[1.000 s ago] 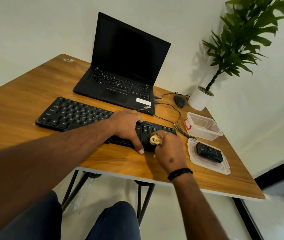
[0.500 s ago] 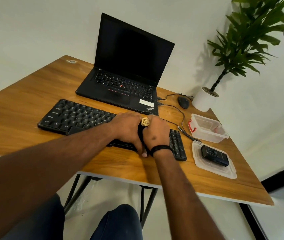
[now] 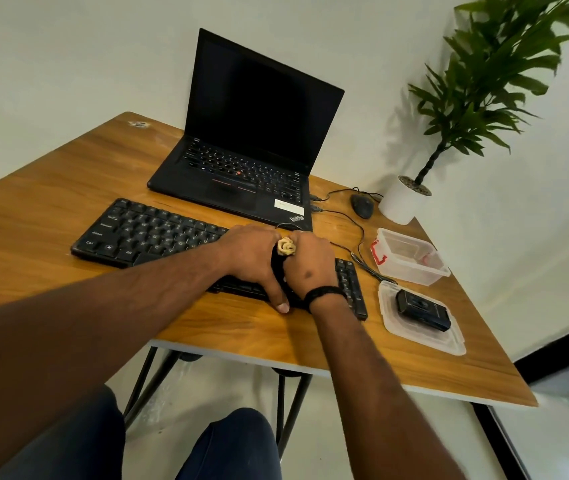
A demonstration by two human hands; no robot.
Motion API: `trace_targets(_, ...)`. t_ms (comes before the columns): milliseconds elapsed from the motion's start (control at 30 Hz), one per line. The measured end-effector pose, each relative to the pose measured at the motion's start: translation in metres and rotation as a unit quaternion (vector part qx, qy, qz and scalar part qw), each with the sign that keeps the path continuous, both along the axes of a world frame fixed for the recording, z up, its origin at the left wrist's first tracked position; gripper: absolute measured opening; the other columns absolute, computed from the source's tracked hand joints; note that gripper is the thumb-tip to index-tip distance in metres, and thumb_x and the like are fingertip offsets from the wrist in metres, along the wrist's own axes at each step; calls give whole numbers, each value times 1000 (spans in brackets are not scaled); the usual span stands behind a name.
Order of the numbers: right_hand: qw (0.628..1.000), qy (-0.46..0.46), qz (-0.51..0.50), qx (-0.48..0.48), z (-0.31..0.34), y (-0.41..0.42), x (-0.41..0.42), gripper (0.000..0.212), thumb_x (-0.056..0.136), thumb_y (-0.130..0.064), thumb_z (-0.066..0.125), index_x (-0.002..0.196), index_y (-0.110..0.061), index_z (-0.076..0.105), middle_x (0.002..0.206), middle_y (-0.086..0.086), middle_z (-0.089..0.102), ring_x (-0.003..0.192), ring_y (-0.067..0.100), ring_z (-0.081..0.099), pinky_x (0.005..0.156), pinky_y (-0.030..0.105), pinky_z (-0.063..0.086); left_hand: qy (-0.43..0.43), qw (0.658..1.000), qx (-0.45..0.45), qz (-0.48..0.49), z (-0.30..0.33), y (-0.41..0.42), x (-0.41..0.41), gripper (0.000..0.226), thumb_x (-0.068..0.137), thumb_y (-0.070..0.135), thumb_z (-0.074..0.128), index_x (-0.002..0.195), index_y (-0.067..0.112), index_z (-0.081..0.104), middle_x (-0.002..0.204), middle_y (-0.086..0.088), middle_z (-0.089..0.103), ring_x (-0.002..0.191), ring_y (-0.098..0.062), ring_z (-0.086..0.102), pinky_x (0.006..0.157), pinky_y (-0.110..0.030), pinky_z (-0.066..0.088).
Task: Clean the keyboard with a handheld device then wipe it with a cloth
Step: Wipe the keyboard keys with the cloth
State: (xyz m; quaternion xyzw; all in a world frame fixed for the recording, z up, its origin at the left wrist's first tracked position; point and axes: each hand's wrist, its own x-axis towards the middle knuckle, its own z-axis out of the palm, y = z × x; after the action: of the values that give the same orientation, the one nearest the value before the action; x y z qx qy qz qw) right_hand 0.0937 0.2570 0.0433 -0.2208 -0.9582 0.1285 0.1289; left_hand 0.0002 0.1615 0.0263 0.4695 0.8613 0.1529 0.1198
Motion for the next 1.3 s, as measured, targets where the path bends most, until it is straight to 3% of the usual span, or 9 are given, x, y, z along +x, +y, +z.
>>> trace_targets(133,997,-56,34,44,3,24,14,18,89,-4,58,99,-15,68,97,7,70,92,25,63,81,40,54,-3,1000,-7,-4,1,-1,-1,125,29,86,81,134,25,54,125,8,60,111,-14,54,97,-39,50)
trace_targets(300,985,-93,-41,141,3,68,32,23,92,-6,57,113,-12,65,110,14,68,104,32,62,89,40,51,-9,1000,-3,-6,-1,-2,1,133,34,81,85,147,22,46,144,4,52,130,-19,48,109,-43,43)
trace_targets(433,994,-23,-106,33,1,65,24,22,88,1,56,102,-8,70,101,15,69,99,34,63,85,38,52,-7,1000,-4,-3,1,-2,4,133,35,80,85,148,20,46,147,4,51,132,-20,48,111,-43,41)
trace_targets(600,998,-36,-25,51,-5,34,49,26,92,-1,54,106,-16,71,104,8,72,97,24,64,86,37,53,-1,1000,-5,-1,1,-1,3,133,31,84,82,144,22,49,138,6,56,124,-17,52,106,-42,45)
trace_targets(700,998,-53,17,29,2,38,75,30,92,-2,57,118,-15,68,119,8,69,110,22,62,95,32,50,-3,1000,1,-3,-1,-2,2,133,34,82,83,146,21,48,140,5,54,127,-18,50,107,-42,44)
trace_targets(933,980,32,-193,-29,7,58,62,25,93,0,53,112,-6,68,110,16,68,103,32,61,85,36,47,2,1000,-5,-5,1,-2,6,132,37,80,85,148,20,45,147,3,51,132,-20,47,110,-43,42)
trace_targets(1033,991,17,-131,-16,-7,31,63,26,91,0,55,107,-12,70,105,11,70,100,28,63,85,35,50,9,1000,-9,-2,2,-2,5,131,37,81,84,147,21,46,145,3,52,130,-19,48,108,-41,42)
trace_targets(1167,999,-24,-28,25,-7,5,92,33,94,-5,56,121,-19,67,121,5,68,113,19,60,95,26,45,14,1000,-9,1,0,-1,5,131,37,82,83,146,22,46,141,4,53,127,-19,49,106,-40,43)
trace_targets(1300,995,9,-104,-9,13,30,110,31,92,1,56,116,-15,69,115,8,69,98,16,58,83,22,41,7,1000,-5,1,0,-2,5,131,37,82,83,147,22,46,144,4,52,129,-19,48,107,-41,42)
